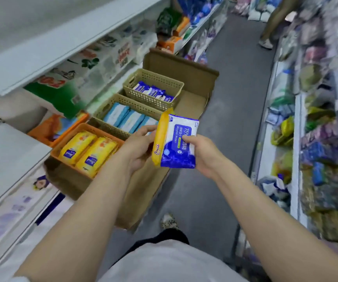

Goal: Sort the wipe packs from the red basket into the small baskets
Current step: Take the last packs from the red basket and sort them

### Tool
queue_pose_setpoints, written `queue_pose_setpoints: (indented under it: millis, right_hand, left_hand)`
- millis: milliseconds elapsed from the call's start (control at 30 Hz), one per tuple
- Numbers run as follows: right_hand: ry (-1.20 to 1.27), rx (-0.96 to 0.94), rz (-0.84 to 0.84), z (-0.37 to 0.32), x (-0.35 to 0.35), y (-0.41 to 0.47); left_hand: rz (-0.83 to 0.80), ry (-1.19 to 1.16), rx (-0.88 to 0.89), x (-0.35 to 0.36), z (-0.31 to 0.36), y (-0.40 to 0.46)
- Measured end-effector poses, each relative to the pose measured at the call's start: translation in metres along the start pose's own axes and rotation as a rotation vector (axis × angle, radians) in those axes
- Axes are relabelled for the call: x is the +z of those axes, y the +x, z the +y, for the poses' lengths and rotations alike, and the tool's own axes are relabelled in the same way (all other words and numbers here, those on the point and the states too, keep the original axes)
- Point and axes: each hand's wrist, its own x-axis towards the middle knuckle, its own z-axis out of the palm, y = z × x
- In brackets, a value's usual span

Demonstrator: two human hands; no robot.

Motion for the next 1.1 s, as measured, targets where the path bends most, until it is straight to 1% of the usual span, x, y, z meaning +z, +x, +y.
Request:
queue_pose_setpoints:
  millis: [100, 167, 200, 233, 300, 400, 467, 533, 700, 767, 867, 933, 967, 1100]
  right_hand:
    - [0.006, 0.099, -0.100, -0.040, -0.024, 0.037]
    - [0.009, 0.157, -0.182, -0.065, -0.034, 0.064]
    - [-0.011, 0.178, -0.211, -0.077, -0.037, 0.079]
    - [-0.041, 0.189, -0.227, -0.087, -0.038, 0.094]
    - [-0.106, 0.174, -0.202, -0.103, -0.039, 0.123]
    - [-0.224, 0.127, -0.153, -0.114, -0.038, 0.173]
    - [-0.298, 0.144, -0.199, -0.122, -0.034, 0.206]
    - [-0.388, 0.144, -0.281, -0.133, -0.025, 0.244]
    - [-0.683, 0.076, -0.470, -0.180, 0.004, 0.347]
    - [-0.808, 0.027, -0.536, -0.208, 0.016, 0.388]
    - [-1.116, -0.160, -0.578, -0.245, 0.035, 0.447]
    - [-1.368, -0.281, -0.600, -0.257, 0.048, 0.480]
    - [-1.476, -0.323, -0.639, -0.260, 0.055, 0.494]
    - [-1.759, -0.377, -0.833, -0.255, 0.076, 0.530]
  left_hand:
    - [-0.020, 0.058, -0.084, 0.029, 0.009, 0.047]
    - [-0.044, 0.007, -0.152, 0.041, 0.020, 0.071]
    - [-0.029, -0.021, -0.174, 0.044, 0.026, 0.082]
    - [0.011, -0.045, -0.189, 0.044, 0.033, 0.093]
    - [0.145, -0.110, -0.202, 0.039, 0.043, 0.114]
    - [0.355, -0.191, -0.162, 0.027, 0.053, 0.144]
    - [0.472, -0.267, -0.153, 0.020, 0.056, 0.162]
    - [0.584, -0.354, -0.119, 0.014, 0.061, 0.181]
    - [0.864, -0.526, -0.017, 0.005, 0.073, 0.215]
    - [0.942, -0.616, -0.007, 0.009, 0.079, 0.224]
    - [0.975, -0.772, -0.015, 0.019, 0.082, 0.238]
    - [0.992, -0.864, -0.019, 0.025, 0.079, 0.246]
    - [0.999, -0.907, -0.014, 0.028, 0.077, 0.249]
    - [1.027, -1.034, 0.012, 0.031, 0.066, 0.255]
